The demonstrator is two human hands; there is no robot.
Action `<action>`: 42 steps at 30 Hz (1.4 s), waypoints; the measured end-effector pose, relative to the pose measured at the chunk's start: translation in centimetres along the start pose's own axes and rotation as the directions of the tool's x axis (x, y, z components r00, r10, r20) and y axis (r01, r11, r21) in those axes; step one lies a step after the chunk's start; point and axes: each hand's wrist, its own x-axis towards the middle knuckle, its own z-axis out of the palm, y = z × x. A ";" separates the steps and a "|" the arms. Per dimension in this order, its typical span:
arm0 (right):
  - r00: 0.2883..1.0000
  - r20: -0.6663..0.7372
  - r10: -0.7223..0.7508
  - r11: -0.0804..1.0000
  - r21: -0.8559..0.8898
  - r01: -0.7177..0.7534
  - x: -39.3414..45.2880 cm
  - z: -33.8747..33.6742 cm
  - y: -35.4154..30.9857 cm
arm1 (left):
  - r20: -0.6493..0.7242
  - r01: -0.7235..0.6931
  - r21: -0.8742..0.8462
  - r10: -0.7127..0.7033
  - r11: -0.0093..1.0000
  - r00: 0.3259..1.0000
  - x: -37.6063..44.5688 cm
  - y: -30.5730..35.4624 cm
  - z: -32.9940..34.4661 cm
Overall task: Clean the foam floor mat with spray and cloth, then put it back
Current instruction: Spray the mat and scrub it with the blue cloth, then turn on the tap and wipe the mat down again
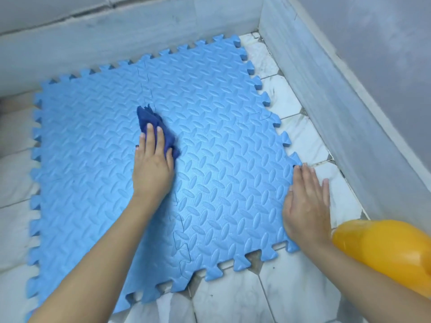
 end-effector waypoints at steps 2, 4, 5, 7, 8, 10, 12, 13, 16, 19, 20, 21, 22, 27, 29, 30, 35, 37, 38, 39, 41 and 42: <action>0.998 -0.003 -0.059 0.997 -0.045 0.058 0.1 -0.2 -0.1 | 0.013 0.038 -0.001 -0.038 0.999 0.999 0.5 -1.3 -0.8; 0.984 0.005 -0.177 0.981 -0.075 0.177 0.5 -0.4 -0.4 | 0.046 -0.133 0.058 0.130 0.989 0.990 -1.4 -0.5 -0.8; 0.966 0.019 -0.257 0.962 -0.086 0.258 0.8 -0.4 -0.6 | 0.091 -0.233 0.076 0.226 0.970 0.970 -2.9 0.4 -0.7; 0.925 0.062 -0.375 0.921 -0.091 0.379 1.5 -0.5 -1.1 | 0.140 -0.346 0.070 0.334 0.936 0.932 -5.7 1.7 -0.4; 0.916 0.092 -0.390 0.912 -0.096 0.398 1.9 -0.7 -1.3 | 0.160 -0.350 0.049 0.339 0.935 0.927 -6.7 2.1 -0.5; 0.921 0.153 -0.357 0.922 -0.100 0.374 2.7 -1.0 -1.9 | 0.172 -0.318 0.022 0.310 0.948 0.935 -7.9 2.2 -0.8; 0.928 0.185 -0.323 0.937 -0.076 0.341 3.9 -1.2 -3.5 | 0.178 -0.294 -0.093 0.307 0.951 0.935 -8.2 1.8 -1.5; 0.923 0.202 -0.327 0.937 -0.060 0.345 4.6 -1.1 -4.7 | 0.183 -0.280 -0.178 0.312 0.943 0.933 -8.0 1.6 -2.0; 0.870 0.274 -0.410 0.898 -0.046 0.437 6.8 -0.5 -9.3 | 0.107 -0.267 -0.234 0.298 0.935 0.949 -6.9 1.1 -2.9; 0.824 0.347 -0.449 0.864 -0.067 0.499 8.8 0.4 -12.4 | 0.126 -0.168 -0.103 0.180 0.981 0.976 -5.0 -0.6 -1.5; 0.818 0.368 -0.442 0.861 -0.080 0.502 9.1 0.5 -12.7 | 0.136 -0.137 -0.069 0.145 0.988 0.980 -4.8 -1.0 -0.9; 0.817 0.382 -0.433 0.860 -0.097 0.501 9.1 0.6 -12.8 | 0.142 -0.119 -0.054 0.125 0.991 0.982 -4.7 -1.1 -0.5; 0.814 0.397 -0.424 0.858 -0.112 0.501 9.2 0.5 -12.8 | 0.145 -0.114 -0.051 0.121 0.992 0.982 -4.7 -1.0 -0.4; 0.709 0.591 -0.385 0.851 -0.070 0.521 10.0 -1.7 -12.7 | 0.166 -0.105 -0.052 0.113 0.993 0.980 -5.1 -0.8 -1.1; 0.658 0.647 -0.384 0.840 -0.051 0.540 10.7 -2.5 -12.4 | 0.187 -0.086 -0.056 0.095 0.995 0.978 -5.0 -0.6 -1.2; 0.649 0.652 -0.393 0.835 -0.043 0.549 10.9 -2.6 -12.2 | 0.207 -0.087 -0.056 0.096 0.995 0.974 -5.0 -0.5 -1.2; 0.677 0.634 -0.373 0.863 -0.029 0.504 10.0 -2.4 -12.3 | 0.322 -0.216 -0.119 0.244 0.969 0.915 -3.9 -3.3 -4.6; 0.628 0.709 -0.322 0.890 -0.001 0.457 12.6 -4.4 -14.2 | 0.281 -0.237 -0.035 0.237 0.971 0.930 -2.4 -5.9 -8.3; 0.626 0.715 -0.311 0.894 -0.003 0.448 14.6 -6.4 -16.0 | 0.259 -0.229 0.024 0.215 0.973 0.942 -1.2 -7.1 -10.6; 0.666 0.664 -0.339 0.891 -0.002 0.455 16.7 -8.7 -18.0 | 0.231 -0.211 0.082 0.187 0.974 0.955 0.3 -8.2 -13.0; 0.798 0.374 -0.472 0.859 -0.007 0.511 20.9 -14.3 -22.3 | 0.149 -0.154 0.172 0.129 0.973 0.980 3.6 -9.6 -18.2; 0.828 0.141 -0.543 0.837 0.015 0.547 23.0 -17.4 -24.6 | 0.100 -0.125 0.208 0.106 0.970 0.989 5.2 -9.9 -20.8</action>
